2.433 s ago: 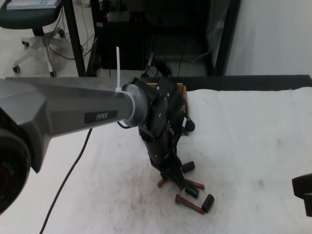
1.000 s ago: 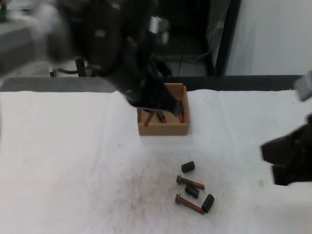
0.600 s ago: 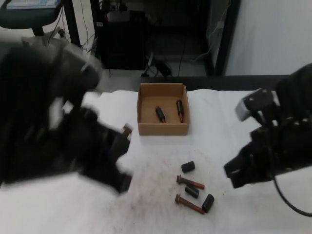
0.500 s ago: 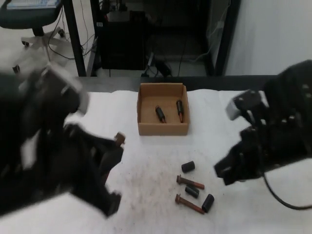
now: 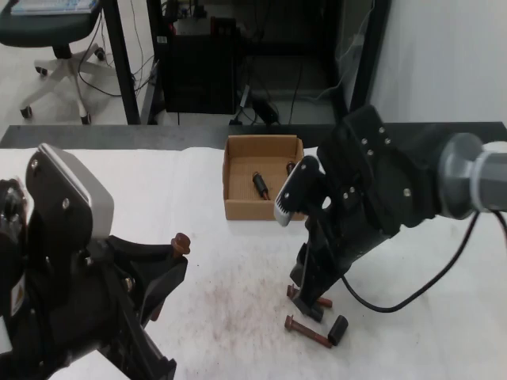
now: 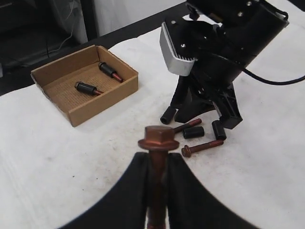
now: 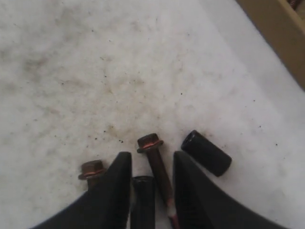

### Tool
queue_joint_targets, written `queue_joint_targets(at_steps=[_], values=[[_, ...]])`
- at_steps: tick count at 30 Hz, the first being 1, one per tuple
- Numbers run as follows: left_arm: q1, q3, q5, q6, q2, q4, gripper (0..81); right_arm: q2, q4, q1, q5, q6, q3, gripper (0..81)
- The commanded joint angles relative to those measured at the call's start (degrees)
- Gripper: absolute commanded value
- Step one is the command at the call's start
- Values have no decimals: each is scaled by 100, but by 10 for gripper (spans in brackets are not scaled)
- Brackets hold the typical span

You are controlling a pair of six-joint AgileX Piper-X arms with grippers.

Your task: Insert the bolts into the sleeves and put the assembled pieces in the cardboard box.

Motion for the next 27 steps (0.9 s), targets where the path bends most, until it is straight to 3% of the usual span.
queue_joint_targets(at_steps=[1,8,27], values=[[12,-1,-43,249,-46,-113,0,92,47,11,69,-164,-82,279],[12,-1,-41,350,-46,-113,0,346,643,11,195,-512,-82,279],[12,161,-84,353,-46,-102,0,581,649,11,328,-511,-82,279]])
